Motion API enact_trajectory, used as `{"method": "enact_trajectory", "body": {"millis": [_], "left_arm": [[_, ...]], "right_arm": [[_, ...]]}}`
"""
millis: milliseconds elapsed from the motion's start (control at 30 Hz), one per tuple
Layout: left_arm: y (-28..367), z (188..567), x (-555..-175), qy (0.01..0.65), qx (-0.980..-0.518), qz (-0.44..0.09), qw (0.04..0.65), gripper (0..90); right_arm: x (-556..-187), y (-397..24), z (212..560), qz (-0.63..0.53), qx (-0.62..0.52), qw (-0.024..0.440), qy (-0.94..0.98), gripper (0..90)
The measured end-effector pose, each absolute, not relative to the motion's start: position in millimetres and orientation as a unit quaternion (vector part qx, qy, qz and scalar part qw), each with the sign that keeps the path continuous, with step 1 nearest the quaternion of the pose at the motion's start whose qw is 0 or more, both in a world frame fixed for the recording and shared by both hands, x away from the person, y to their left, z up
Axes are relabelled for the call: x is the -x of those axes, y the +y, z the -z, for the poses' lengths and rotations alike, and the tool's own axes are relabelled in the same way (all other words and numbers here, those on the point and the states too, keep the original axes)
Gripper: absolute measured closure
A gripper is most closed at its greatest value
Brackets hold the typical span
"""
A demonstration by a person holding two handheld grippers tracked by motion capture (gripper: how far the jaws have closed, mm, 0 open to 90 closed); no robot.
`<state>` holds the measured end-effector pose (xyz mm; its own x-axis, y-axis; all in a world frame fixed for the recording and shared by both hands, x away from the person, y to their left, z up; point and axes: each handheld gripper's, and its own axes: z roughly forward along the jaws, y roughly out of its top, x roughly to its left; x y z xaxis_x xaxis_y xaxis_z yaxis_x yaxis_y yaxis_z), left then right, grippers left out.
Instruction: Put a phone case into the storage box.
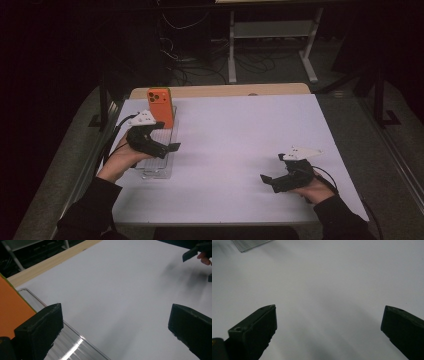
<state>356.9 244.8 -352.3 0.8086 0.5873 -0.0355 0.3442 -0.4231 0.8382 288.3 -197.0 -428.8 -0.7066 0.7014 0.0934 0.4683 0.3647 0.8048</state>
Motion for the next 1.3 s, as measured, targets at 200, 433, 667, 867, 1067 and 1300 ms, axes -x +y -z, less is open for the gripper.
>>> {"method": "enact_trajectory", "body": {"millis": [200,433,667,867,1067,1300], "left_arm": [[246,363,-345,0.273,-0.832,-0.132,0.464,0.0],[249,371,-334,0.268,-0.832,-0.141,0.465,0.0],[253,377,-323,0.268,-0.831,-0.133,0.468,0.0],[255,384,-314,0.269,-0.832,-0.128,0.469,0.0],[259,390,-308,0.272,-0.833,-0.126,0.466,0.0],[262,396,-303,0.268,-0.836,-0.123,0.462,0.0]], "right_arm": [[-288,-197,429,-0.436,-0.358,0.133,0.815,0.0],[-288,-198,428,-0.439,-0.357,0.134,0.814,0.0],[-288,-198,427,-0.441,-0.356,0.134,0.813,0.0],[-287,-199,425,-0.443,-0.355,0.137,0.812,0.0],[-287,-198,424,-0.441,-0.351,0.135,0.815,0.0],[-287,-200,417,-0.449,-0.347,0.135,0.812,0.0]]}}
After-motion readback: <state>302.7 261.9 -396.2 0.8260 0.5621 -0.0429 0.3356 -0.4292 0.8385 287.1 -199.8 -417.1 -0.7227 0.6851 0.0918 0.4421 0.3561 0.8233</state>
